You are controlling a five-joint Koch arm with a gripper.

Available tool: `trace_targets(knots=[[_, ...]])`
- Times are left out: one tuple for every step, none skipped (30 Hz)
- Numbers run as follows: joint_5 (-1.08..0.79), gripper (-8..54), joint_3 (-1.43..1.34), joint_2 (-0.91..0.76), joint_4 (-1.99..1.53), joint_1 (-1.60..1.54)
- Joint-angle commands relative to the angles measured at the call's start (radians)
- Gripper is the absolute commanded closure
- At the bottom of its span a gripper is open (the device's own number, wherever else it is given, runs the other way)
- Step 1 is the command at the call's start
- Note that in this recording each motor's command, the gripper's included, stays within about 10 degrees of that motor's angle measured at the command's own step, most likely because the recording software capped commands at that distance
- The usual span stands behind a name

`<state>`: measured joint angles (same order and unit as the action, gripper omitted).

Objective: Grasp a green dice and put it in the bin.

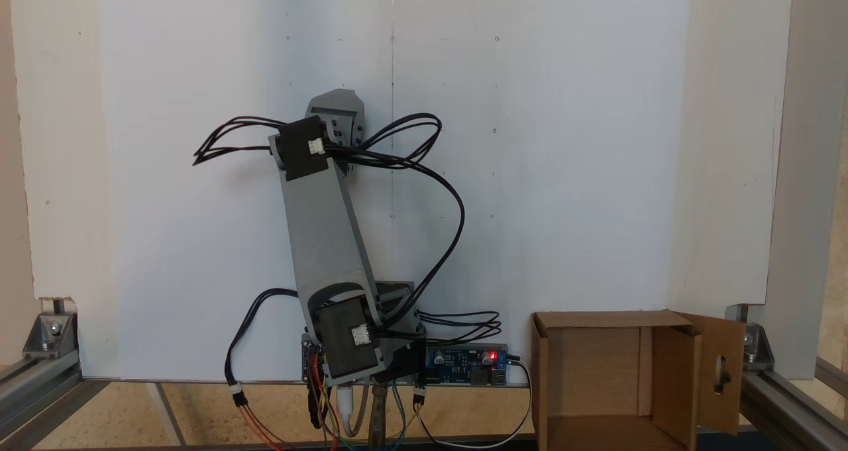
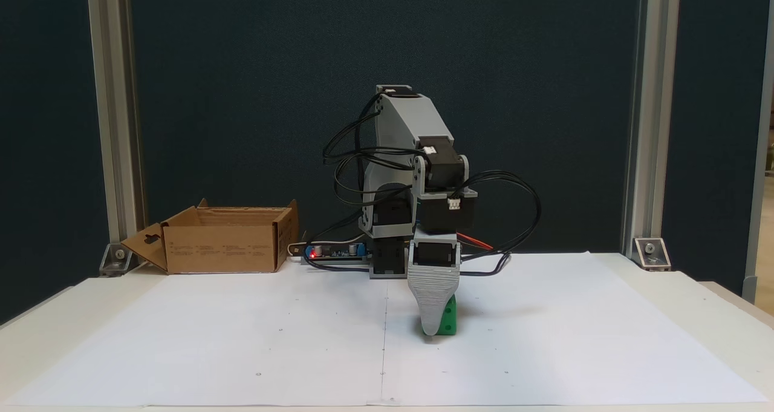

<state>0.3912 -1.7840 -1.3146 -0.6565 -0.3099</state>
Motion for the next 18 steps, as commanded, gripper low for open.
trace_targets(knots=[[-0.041, 6.6, 0.012, -0.006, -0.002, 0.002], [-0.038, 6.6, 0.012, -0.006, -0.002, 0.002], [-0.034, 6.6, 0.012, -0.006, -0.002, 0.000], [-0.032, 6.6, 0.012, -0.005, 0.000, 0.000], [-0.032, 6.6, 0.012, -0.005, 0.000, 0.000], [-0.031, 6.7, 0.012, -0.006, 0.000, 0.000], [-0.031, 6.7, 0.012, -0.006, 0.000, -0.002], [-0.029, 6.7, 0.012, -0.005, 0.000, -0.002], [-0.029, 6.7, 0.014, -0.006, 0.000, -0.002], [-0.029, 6.7, 0.012, -0.006, 0.002, -0.002], [-0.029, 6.7, 0.012, -0.005, 0.000, -0.003], [-0.029, 6.7, 0.014, -0.006, 0.002, -0.005], [-0.029, 6.7, 0.014, -0.005, 0.002, -0.006], [-0.029, 6.7, 0.014, -0.005, 0.002, -0.006], [-0.029, 7.2, 0.014, -0.005, 0.002, -0.008], [-0.028, 9.4, 0.014, -0.006, 0.002, -0.008], [-0.026, 11.4, 0.014, -0.006, 0.002, -0.008], [-0.026, 12.1, 0.014, -0.006, 0.002, -0.008]])
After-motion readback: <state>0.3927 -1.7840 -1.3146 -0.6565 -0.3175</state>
